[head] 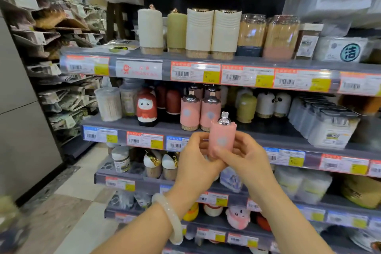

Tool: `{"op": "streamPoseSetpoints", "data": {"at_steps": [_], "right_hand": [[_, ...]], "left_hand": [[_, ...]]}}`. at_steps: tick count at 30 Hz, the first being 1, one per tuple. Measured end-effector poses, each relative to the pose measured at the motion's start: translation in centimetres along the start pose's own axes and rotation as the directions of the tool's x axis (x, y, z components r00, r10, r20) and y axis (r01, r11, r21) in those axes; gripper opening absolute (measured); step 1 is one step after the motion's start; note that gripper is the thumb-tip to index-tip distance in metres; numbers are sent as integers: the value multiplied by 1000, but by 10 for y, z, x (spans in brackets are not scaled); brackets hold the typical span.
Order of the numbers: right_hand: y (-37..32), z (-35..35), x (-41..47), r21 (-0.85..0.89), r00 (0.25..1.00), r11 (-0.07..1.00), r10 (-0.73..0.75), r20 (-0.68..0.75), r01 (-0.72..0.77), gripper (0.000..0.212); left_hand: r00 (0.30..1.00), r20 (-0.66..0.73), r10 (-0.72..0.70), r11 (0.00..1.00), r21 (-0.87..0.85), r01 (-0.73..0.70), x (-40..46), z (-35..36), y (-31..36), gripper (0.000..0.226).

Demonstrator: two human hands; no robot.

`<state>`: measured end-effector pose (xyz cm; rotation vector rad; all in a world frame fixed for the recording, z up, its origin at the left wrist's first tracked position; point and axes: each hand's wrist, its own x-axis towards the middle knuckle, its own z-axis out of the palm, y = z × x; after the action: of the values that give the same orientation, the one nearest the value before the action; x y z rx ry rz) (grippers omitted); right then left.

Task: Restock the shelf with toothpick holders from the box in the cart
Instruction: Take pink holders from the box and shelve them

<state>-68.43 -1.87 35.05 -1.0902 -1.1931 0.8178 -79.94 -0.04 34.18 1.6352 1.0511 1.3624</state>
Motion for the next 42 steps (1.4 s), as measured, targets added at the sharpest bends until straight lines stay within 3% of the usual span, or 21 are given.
{"op": "streamPoseSetpoints", "data": {"at_steps": [9,17,25,32,42], "right_hand": [[-9,3,24,-54,997,998,-29,68,32,35],[-15,-15,46,-88,998,995,-57,-30,54,31],[-20,-26,63,-221,994,974,-75,-79,56,32],[-12,-14,59,-236,997,970,-47,60,60,38],[-11,-1,63,-259,993,962,-58,101,83,39]], "left_hand": [[984,135,114,977,165,-136,20,-21,-1,55],[986,-112,121,969,227,-94,52,-57,-8,39],[992,-85,97,933,355,-61,80,-53,-11,57],[991,-95,96,870,491,-37,93,-47,-12,44],[985,-140,103,854,519,-16,104,-40,-15,44]]}}
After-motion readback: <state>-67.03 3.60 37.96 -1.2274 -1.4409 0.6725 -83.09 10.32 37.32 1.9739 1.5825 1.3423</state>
